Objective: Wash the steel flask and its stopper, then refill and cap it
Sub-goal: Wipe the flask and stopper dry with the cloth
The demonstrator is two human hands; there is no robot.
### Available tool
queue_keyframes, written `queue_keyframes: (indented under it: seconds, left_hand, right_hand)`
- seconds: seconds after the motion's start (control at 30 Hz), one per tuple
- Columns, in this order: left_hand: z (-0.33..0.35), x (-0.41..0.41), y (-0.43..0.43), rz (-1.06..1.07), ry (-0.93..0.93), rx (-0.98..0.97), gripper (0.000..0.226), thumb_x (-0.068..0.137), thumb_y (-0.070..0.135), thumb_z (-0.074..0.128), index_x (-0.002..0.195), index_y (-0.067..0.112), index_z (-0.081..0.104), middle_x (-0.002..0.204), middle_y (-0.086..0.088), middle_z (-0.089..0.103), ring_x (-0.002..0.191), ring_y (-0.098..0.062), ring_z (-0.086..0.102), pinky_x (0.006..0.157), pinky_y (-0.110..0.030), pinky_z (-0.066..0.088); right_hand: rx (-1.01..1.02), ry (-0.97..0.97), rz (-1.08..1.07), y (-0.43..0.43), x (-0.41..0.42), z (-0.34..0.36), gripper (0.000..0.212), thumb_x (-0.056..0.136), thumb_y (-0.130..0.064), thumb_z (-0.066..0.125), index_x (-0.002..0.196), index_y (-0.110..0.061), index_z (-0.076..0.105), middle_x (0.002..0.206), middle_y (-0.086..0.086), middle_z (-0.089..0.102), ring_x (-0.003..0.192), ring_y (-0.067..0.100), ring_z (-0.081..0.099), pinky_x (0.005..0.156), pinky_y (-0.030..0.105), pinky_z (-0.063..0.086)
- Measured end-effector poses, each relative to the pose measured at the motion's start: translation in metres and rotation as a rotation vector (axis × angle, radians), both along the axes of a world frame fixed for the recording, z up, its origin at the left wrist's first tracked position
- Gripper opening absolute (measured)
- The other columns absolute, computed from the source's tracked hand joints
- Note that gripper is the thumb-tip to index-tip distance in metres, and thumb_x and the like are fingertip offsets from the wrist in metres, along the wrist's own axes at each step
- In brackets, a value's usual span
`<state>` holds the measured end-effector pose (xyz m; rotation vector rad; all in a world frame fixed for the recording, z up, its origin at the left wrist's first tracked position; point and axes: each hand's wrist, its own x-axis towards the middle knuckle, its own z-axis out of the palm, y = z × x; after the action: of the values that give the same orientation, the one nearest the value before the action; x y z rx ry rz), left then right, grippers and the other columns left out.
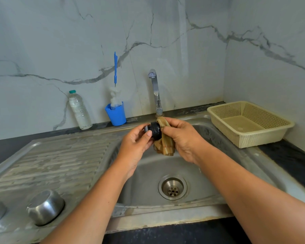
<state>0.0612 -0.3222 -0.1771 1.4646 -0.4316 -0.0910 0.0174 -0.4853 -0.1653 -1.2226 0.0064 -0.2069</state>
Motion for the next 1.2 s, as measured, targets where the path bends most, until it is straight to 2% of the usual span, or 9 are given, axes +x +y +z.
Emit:
queue_keyframes:
  seconds: [0.17,0.33,0.47,0.7,0.8,0.9,1.0,1.13,1.2]
  left_hand:
    - [-0.001,0.002,-0.001,-0.009,0.038,-0.029,0.031,0.101,0.006,0.061,0.131,0.016,0.066,0.127,-0.007,0.073,0.119,-0.018,0.07,0.1,-0.032,0.057]
    - [-0.001,0.001,-0.002,-0.026,0.037,-0.014,0.039,0.1,0.007,0.063,0.139,0.011,0.061,0.128,-0.008,0.073,0.118,-0.018,0.07,0.099,-0.032,0.058]
    - [-0.001,0.0,-0.002,-0.011,0.035,-0.007,0.036,0.101,0.007,0.062,0.138,0.009,0.061,0.125,-0.009,0.074,0.116,-0.02,0.071,0.098,-0.032,0.059]
    - [0.0,-0.001,-0.003,-0.008,0.11,-0.077,0.032,0.103,0.009,0.059,0.135,0.004,0.061,0.124,-0.015,0.072,0.114,-0.022,0.072,0.098,-0.033,0.059]
    - [0.007,-0.002,-0.003,-0.044,0.203,-0.209,0.022,0.105,0.013,0.056,0.123,0.005,0.064,0.111,-0.013,0.078,0.105,-0.021,0.075,0.092,-0.03,0.061]
    - [0.011,-0.002,-0.004,-0.056,0.239,-0.275,0.018,0.104,0.012,0.057,0.118,0.004,0.064,0.11,-0.014,0.078,0.106,-0.023,0.075,0.092,-0.03,0.061]
    - [0.008,0.001,-0.003,-0.032,0.237,-0.291,0.021,0.104,0.01,0.058,0.122,0.002,0.062,0.116,-0.017,0.076,0.109,-0.025,0.075,0.094,-0.031,0.061]
    - [0.004,0.003,-0.003,-0.003,0.171,-0.205,0.028,0.102,0.005,0.06,0.129,-0.001,0.06,0.121,-0.019,0.074,0.113,-0.025,0.073,0.098,-0.033,0.059]
    - [0.002,0.002,-0.003,0.011,0.112,-0.13,0.026,0.101,0.002,0.061,0.126,0.005,0.063,0.118,-0.014,0.076,0.111,-0.022,0.073,0.095,-0.03,0.06]
  right_hand:
    - [-0.013,0.023,-0.033,0.001,-0.002,0.002,0.031,0.096,0.0,0.063,0.124,-0.011,0.07,0.112,0.023,0.073,0.081,0.036,0.071,0.073,0.053,0.063]
    - [-0.097,0.027,-0.161,0.004,0.002,-0.001,0.022,0.097,-0.013,0.066,0.118,-0.017,0.073,0.106,0.012,0.076,0.097,0.029,0.075,0.076,0.045,0.064]
    - [-0.132,0.026,-0.204,0.007,0.003,0.0,0.02,0.097,-0.016,0.067,0.115,-0.019,0.074,0.103,0.007,0.077,0.097,0.025,0.075,0.083,0.045,0.064]
    - [-0.069,0.02,-0.1,0.003,0.001,0.003,0.025,0.094,-0.003,0.068,0.116,-0.011,0.073,0.11,0.019,0.075,0.104,0.04,0.072,0.082,0.061,0.06]
    - [0.005,0.005,-0.068,-0.001,-0.002,0.006,0.026,0.096,0.0,0.064,0.119,-0.009,0.073,0.106,0.02,0.076,0.09,0.039,0.072,0.076,0.055,0.063]
    - [0.051,-0.009,-0.113,-0.001,-0.002,0.006,0.029,0.099,-0.001,0.059,0.123,-0.012,0.071,0.109,0.014,0.077,0.101,0.033,0.074,0.089,0.051,0.061]
    - [-0.085,-0.035,-0.195,0.001,0.0,0.006,0.033,0.102,-0.013,0.06,0.133,-0.024,0.063,0.116,0.003,0.075,0.109,0.021,0.071,0.099,0.047,0.057]
    - [-0.48,-0.138,-0.205,0.005,-0.004,0.008,0.042,0.104,-0.025,0.058,0.146,-0.028,0.052,0.13,-0.004,0.067,0.12,0.013,0.064,0.106,0.04,0.052]
    - [-0.685,-0.168,-0.154,0.009,-0.005,0.006,0.044,0.104,-0.025,0.057,0.148,-0.029,0.051,0.138,-0.006,0.064,0.129,0.011,0.056,0.109,0.03,0.044]
